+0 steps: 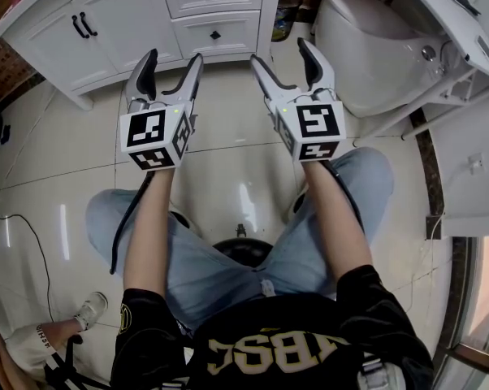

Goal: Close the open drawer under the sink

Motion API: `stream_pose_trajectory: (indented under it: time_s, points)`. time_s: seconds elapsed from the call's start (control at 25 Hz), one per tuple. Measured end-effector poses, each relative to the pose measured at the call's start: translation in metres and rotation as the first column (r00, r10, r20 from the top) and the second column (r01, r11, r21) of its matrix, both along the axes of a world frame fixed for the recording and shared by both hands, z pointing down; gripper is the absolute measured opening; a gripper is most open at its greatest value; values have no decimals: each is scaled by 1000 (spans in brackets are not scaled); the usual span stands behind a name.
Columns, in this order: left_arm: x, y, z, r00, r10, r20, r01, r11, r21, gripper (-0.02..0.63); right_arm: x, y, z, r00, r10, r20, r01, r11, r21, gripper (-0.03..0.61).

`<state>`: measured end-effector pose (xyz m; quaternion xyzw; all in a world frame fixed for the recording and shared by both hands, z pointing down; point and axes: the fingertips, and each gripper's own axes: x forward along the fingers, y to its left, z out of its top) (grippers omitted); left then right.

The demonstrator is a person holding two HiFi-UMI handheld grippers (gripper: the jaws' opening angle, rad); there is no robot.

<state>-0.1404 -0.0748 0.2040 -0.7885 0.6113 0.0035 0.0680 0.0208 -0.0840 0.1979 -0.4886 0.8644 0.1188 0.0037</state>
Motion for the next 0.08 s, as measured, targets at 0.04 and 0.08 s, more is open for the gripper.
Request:
stream_pose_trajectory:
  time_s: [0.04,0.08]
  points:
    - [0,0,-1,1000,0,4,0,1000,3,341,0,0,0,1000,0,-1,0,1000,1,356]
    - [1,0,-1,1000,0,7,0,1000,5,341,-1,1,0,1000,0,-2,0,1000,2,356]
